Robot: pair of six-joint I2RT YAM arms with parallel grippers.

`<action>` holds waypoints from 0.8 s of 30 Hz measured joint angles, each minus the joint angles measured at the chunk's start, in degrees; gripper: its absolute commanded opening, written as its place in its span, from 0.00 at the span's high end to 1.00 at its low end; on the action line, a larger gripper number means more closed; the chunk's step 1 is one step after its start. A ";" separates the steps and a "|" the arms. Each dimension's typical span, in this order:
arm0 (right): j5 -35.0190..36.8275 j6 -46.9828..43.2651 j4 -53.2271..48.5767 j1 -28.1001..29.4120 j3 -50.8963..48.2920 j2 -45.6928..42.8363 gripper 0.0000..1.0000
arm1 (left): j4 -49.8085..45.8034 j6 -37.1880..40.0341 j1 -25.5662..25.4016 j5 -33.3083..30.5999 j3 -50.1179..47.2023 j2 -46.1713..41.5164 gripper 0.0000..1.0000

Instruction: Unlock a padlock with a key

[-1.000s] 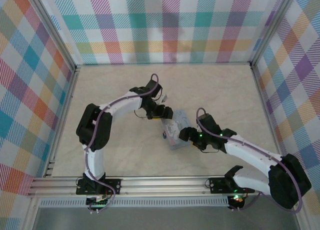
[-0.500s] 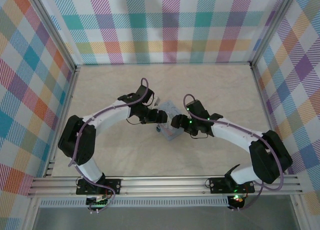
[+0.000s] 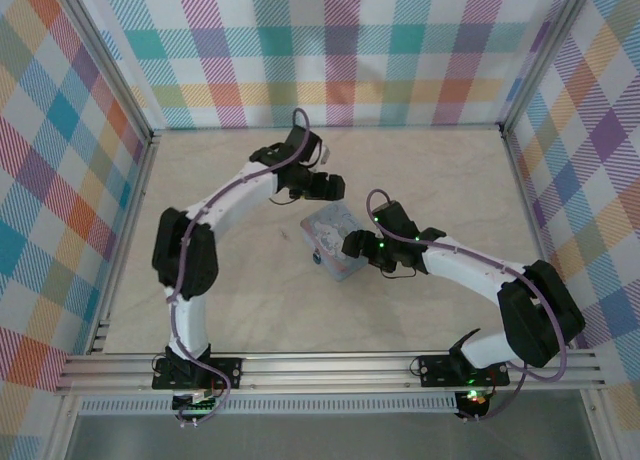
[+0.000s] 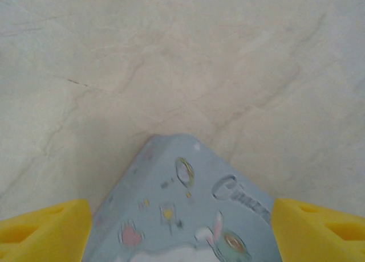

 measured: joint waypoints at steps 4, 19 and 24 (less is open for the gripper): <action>-0.20 0.00 0.48 -0.02 -0.07 0.00 0.23 | -2.32 0.42 -0.02 0.83 0.11 5.35 0.20; -0.61 -0.94 0.96 -4.52 0.85 1.84 0.37 | 5.53 -4.24 -0.94 6.12 -21.79 -9.07 0.27; -1.27 -3.08 1.03 -7.10 4.24 5.77 0.43 | 10.34 -7.69 -1.77 6.60 -29.77 -13.97 0.31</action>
